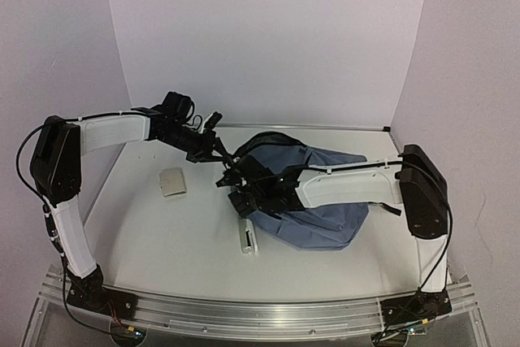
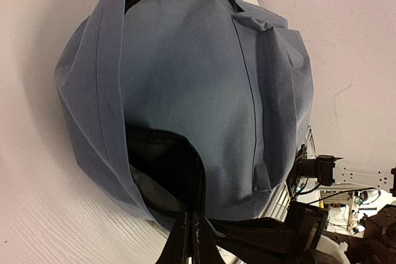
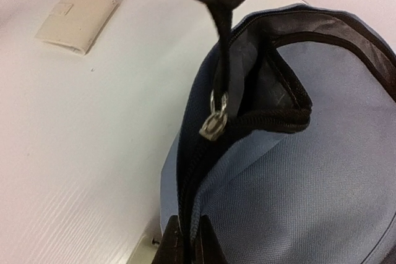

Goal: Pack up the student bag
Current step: Zip the student bag at the center of the board.

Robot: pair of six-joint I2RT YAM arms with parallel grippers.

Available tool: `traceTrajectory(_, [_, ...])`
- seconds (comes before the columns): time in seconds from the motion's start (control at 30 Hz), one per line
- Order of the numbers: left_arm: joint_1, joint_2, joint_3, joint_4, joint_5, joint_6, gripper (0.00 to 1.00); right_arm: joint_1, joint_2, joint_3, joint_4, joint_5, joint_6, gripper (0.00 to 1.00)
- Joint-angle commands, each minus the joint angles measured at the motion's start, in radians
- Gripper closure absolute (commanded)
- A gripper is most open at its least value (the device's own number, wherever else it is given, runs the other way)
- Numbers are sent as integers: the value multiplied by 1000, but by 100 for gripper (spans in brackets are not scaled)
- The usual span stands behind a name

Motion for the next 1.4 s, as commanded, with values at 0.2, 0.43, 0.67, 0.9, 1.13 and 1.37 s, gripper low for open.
traceTrajectory(0.2, [9, -26, 54, 56, -48, -8, 100, 141, -274, -250, -38, -9, 109, 100])
traceTrajectory(0.43, [9, -22, 73, 39, -127, 15, 100, 168, -365, -370, -43, -16, 163, 100])
traceTrajectory(0.67, [11, -90, 59, 34, -247, 64, 100, 201, -446, -441, -55, -47, 210, 100])
traceTrajectory(0.9, [22, -234, -37, 70, -355, 104, 100, 245, -455, -484, -55, -64, 238, 100])
traceTrajectory(1.13, [52, -259, -70, 21, -366, 111, 100, 254, -460, -526, -13, -72, 278, 100])
traceTrajectory(1.37, [68, -272, -90, 49, -434, 84, 100, 295, -470, -555, 33, -118, 328, 100])
